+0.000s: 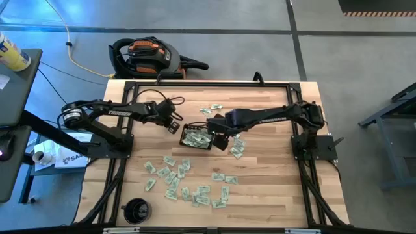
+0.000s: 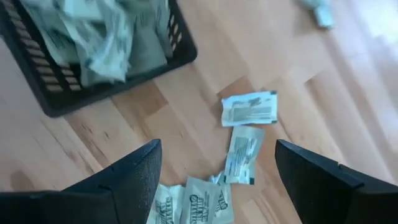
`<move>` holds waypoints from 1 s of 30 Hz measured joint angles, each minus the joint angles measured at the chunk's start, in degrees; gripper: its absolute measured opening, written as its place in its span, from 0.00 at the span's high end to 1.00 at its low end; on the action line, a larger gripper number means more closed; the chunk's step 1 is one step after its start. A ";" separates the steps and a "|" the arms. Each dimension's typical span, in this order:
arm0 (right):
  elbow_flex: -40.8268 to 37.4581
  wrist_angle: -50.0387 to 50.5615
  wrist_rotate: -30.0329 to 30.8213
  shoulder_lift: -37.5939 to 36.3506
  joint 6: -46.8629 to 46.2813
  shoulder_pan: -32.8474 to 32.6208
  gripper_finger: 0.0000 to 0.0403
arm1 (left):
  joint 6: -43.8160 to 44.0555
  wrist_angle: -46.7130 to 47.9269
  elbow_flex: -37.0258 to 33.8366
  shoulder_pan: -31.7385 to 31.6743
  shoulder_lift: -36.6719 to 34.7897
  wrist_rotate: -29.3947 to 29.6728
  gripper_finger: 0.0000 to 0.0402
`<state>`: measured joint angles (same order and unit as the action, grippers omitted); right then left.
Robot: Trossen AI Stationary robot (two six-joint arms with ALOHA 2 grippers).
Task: Pick and place Stevia / Truvia into bins
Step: Put the green stevia packet into the black basket
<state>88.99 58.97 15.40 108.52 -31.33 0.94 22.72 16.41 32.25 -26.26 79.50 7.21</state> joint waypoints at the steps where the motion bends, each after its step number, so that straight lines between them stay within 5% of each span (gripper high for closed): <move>1: 0.00 0.13 1.25 -0.67 -0.85 -0.41 0.25 | -0.08 0.62 1.02 -0.02 -0.14 -0.66 0.95; 5: 0.03 2.05 6.47 -4.07 -5.11 -1.79 0.25 | -2.34 4.50 7.48 0.05 -2.40 -3.20 0.89; 14: 0.07 11.07 9.57 -6.85 -11.07 -3.02 0.25 | -11.48 5.53 19.37 5.89 -4.64 -15.74 0.93; 24: 0.07 9.73 10.78 -6.85 -13.86 -4.54 0.25 | -10.96 4.73 19.65 16.30 7.92 -12.37 0.93; 30: 0.07 9.73 6.30 -6.85 -14.24 -4.76 0.25 | -11.36 6.37 19.65 16.92 13.25 -9.65 0.71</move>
<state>89.06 68.71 21.70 101.67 -45.57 -3.82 11.36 22.78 51.90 -9.34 92.75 -2.45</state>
